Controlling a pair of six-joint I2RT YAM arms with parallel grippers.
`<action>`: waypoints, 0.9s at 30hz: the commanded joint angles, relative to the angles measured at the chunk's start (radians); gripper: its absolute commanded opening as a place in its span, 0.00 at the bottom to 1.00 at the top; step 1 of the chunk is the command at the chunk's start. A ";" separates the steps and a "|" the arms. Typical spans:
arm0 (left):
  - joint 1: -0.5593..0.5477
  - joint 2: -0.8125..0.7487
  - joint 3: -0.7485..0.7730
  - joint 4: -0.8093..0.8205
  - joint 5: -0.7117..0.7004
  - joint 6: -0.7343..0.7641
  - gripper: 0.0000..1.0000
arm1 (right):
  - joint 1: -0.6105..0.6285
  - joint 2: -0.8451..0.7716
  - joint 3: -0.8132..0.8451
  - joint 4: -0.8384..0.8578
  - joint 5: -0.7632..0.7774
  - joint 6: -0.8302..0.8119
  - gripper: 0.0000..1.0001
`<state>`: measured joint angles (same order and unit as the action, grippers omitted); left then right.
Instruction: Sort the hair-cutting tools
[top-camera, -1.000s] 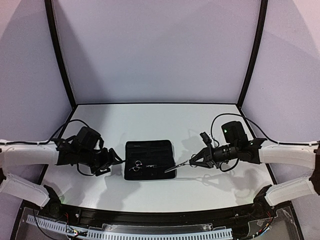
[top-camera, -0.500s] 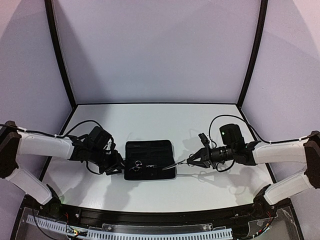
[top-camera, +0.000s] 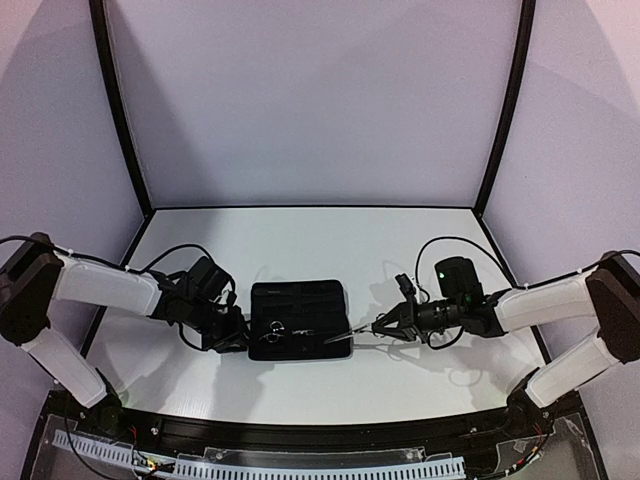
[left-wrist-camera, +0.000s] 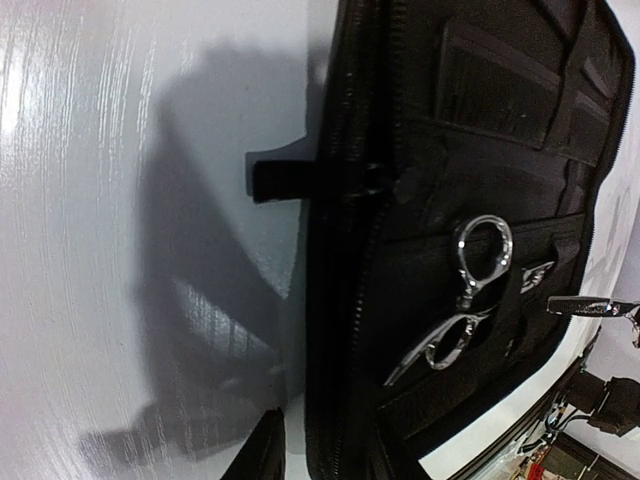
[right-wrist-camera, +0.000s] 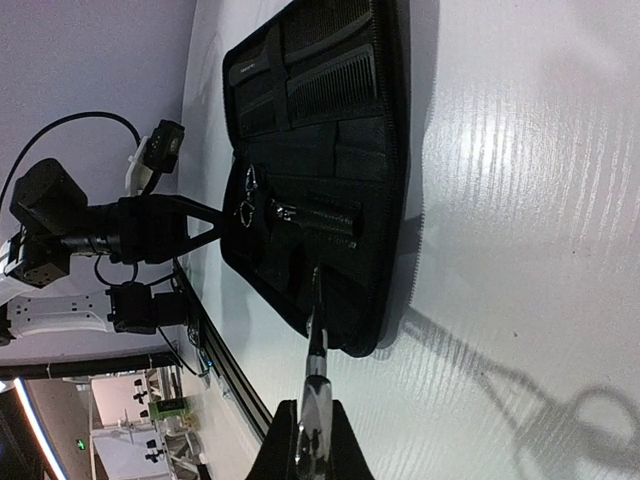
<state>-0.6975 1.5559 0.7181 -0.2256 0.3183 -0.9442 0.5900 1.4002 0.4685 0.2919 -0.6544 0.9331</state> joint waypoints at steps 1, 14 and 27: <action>0.003 0.009 0.025 -0.020 0.009 0.021 0.27 | -0.004 0.025 -0.012 0.091 -0.011 0.011 0.00; -0.018 0.058 0.065 -0.103 -0.047 0.057 0.01 | -0.001 0.124 -0.032 0.219 -0.052 0.034 0.00; -0.037 0.080 0.063 -0.129 -0.077 0.065 0.01 | 0.001 0.286 -0.081 0.445 -0.109 0.052 0.00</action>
<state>-0.7225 1.6081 0.7849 -0.3115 0.2703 -0.8928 0.5900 1.6122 0.4182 0.6479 -0.7493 0.9751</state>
